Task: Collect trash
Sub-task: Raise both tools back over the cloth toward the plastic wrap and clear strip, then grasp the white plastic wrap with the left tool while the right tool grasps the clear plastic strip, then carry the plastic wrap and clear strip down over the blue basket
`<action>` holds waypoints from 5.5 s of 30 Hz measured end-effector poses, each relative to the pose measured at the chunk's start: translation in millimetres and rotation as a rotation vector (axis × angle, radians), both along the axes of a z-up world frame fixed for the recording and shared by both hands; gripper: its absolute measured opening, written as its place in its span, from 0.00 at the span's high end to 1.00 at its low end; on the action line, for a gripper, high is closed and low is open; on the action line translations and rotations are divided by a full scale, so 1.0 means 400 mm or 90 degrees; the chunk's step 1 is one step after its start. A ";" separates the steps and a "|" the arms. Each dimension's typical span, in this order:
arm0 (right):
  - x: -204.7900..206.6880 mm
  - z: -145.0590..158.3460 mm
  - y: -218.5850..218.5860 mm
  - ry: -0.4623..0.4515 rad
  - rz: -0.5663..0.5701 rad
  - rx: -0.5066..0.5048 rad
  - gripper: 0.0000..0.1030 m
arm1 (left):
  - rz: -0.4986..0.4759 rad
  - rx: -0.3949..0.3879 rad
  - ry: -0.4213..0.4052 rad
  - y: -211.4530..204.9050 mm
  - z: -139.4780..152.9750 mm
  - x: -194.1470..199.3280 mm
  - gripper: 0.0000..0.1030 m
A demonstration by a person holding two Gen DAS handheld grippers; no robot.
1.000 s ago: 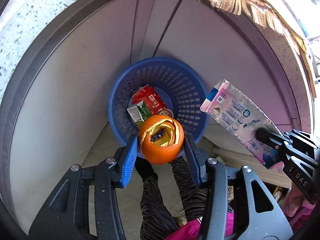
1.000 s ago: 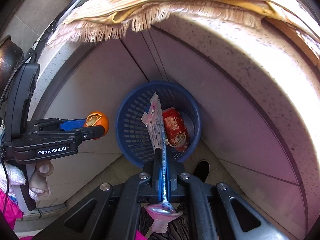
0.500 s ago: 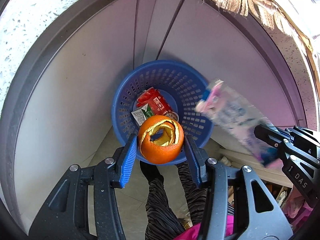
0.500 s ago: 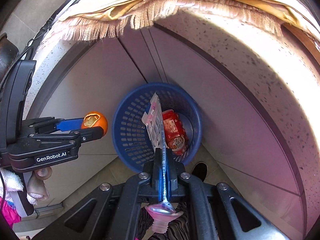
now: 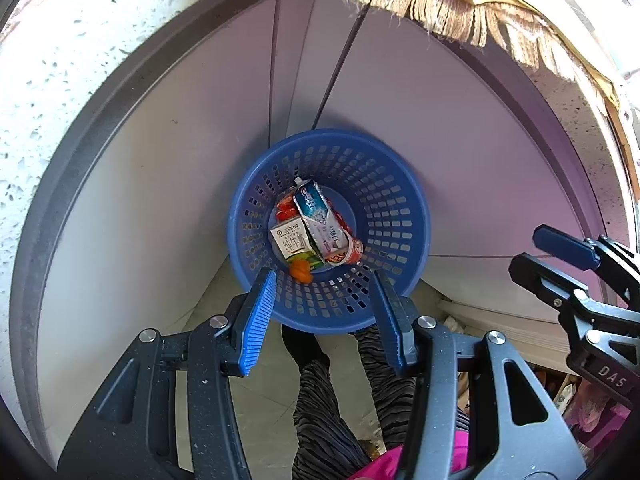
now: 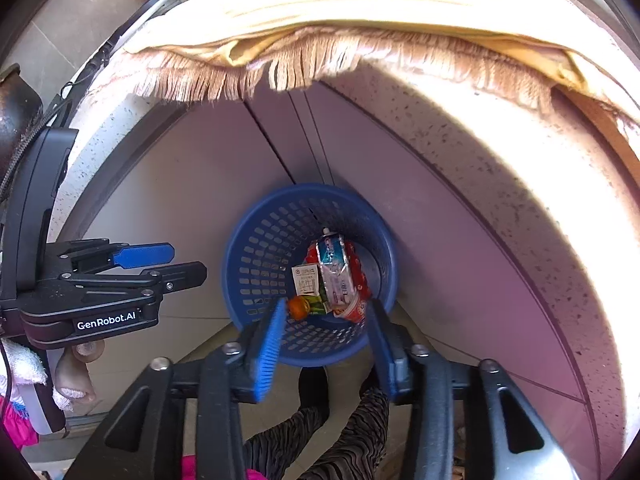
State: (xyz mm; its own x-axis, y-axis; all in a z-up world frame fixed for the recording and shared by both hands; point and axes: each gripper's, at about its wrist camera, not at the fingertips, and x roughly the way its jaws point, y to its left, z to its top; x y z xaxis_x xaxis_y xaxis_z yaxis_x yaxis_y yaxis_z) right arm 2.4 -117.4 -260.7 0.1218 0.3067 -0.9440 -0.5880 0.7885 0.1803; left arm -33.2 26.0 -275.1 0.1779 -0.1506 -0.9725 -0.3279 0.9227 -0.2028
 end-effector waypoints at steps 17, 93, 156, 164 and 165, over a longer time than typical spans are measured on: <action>0.000 0.153 -0.052 -0.035 -0.012 0.085 0.31 | 0.007 0.003 -0.081 0.028 0.147 -0.006 0.52; 0.677 0.229 0.025 0.003 0.065 0.178 0.54 | 0.002 0.116 -0.125 0.112 0.234 1.114 0.64; 0.275 0.370 -0.088 -0.062 -0.033 0.207 0.85 | 0.091 0.069 -0.214 0.131 0.421 0.237 0.87; 0.166 0.367 -0.085 -0.057 -0.038 0.206 0.85 | 0.076 0.057 -0.208 0.120 0.394 0.129 0.87; 0.152 0.365 -0.085 -0.057 -0.039 0.206 0.85 | 0.073 0.055 -0.207 0.119 0.390 0.116 0.87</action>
